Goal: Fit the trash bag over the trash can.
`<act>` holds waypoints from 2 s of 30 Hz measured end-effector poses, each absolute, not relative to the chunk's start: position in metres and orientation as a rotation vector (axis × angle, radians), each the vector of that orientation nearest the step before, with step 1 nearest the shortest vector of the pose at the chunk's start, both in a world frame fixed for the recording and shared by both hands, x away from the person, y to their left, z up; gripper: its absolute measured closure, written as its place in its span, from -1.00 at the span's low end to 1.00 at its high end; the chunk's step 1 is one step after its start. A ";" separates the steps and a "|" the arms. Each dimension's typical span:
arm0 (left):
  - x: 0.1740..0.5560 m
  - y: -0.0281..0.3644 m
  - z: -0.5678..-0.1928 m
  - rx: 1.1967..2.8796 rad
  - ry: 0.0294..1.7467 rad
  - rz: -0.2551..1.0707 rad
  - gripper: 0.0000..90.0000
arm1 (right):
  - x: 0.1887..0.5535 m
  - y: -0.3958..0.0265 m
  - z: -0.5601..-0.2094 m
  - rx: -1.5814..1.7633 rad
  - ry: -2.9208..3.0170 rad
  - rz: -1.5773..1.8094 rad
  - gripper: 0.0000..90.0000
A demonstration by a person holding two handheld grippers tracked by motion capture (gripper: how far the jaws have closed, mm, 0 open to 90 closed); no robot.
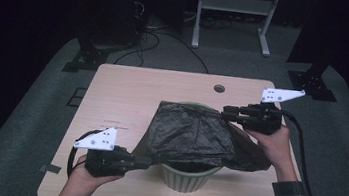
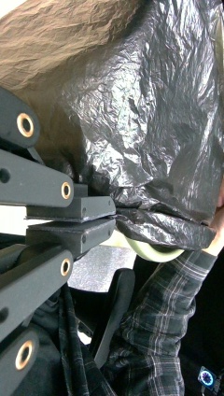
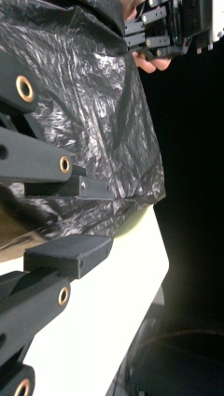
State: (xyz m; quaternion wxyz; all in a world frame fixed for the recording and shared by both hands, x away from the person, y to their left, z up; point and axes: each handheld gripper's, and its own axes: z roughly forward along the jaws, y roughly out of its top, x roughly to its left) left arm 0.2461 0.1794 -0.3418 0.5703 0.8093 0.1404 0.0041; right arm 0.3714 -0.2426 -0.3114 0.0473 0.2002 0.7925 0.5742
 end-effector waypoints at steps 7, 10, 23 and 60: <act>0.247 0.179 -0.341 1.902 0.328 0.014 0.93 | 0.378 -0.232 -0.316 0.622 2.439 1.674 0.58; 0.247 0.179 -0.342 1.903 0.332 0.014 0.93 | 0.379 -0.231 -0.317 0.628 2.429 1.644 0.73; 0.254 0.190 -0.322 1.816 0.401 0.093 0.18 | 0.362 -0.237 -0.302 0.550 2.392 1.785 1.00; 0.346 0.073 -0.281 1.929 0.171 0.218 0.37 | 0.330 -0.204 -0.270 0.239 2.440 2.024 1.00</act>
